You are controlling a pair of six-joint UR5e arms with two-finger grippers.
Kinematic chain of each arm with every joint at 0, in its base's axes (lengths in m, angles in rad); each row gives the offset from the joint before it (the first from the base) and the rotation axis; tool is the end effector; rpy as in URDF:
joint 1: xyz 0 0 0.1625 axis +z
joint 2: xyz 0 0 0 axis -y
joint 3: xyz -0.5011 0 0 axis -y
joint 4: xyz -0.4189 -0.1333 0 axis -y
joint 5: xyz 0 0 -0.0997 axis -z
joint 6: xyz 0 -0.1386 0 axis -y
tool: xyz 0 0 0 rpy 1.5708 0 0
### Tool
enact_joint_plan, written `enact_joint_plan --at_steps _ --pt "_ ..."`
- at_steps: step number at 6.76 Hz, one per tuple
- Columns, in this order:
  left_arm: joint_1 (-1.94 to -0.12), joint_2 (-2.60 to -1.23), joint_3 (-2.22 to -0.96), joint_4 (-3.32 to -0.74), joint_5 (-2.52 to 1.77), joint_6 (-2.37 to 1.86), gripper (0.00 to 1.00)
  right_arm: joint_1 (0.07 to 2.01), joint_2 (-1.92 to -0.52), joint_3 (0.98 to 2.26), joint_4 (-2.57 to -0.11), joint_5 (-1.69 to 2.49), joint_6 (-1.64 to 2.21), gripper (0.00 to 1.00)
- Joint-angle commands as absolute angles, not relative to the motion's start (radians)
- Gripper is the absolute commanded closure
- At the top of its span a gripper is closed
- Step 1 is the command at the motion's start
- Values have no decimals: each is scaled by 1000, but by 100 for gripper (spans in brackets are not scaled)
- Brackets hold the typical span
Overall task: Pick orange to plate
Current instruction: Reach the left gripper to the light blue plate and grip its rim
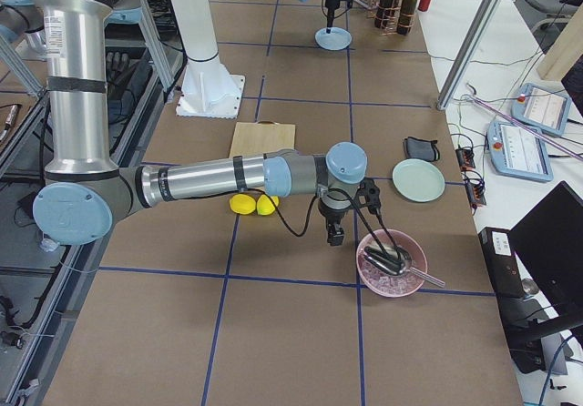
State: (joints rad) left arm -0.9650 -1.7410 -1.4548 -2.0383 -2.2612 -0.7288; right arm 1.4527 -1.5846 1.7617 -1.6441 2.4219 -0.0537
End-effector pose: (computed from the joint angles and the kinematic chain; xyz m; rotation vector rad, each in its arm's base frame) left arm 0.3290 -0.5541 0.6766 -0.0241 0.8385 0.0643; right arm -0.0317 -0.5139 0.6703 0.0702 -0.8546 -0.2053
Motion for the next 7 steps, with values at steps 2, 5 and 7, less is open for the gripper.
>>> enact_joint_plan --at_steps 2,5,7 --pt "-965 -1741 -1450 -2060 -2266 -718 100 1453 -1586 1776 -1644 2422 -54 0" --pt "-976 -1778 -1593 -2056 -2423 -815 100 1453 -1594 1792 -1644 2424 -54 0" --pt "-942 -1973 -1597 -2057 -2427 -1109 100 1451 -1592 1792 -1644 2424 -52 0"
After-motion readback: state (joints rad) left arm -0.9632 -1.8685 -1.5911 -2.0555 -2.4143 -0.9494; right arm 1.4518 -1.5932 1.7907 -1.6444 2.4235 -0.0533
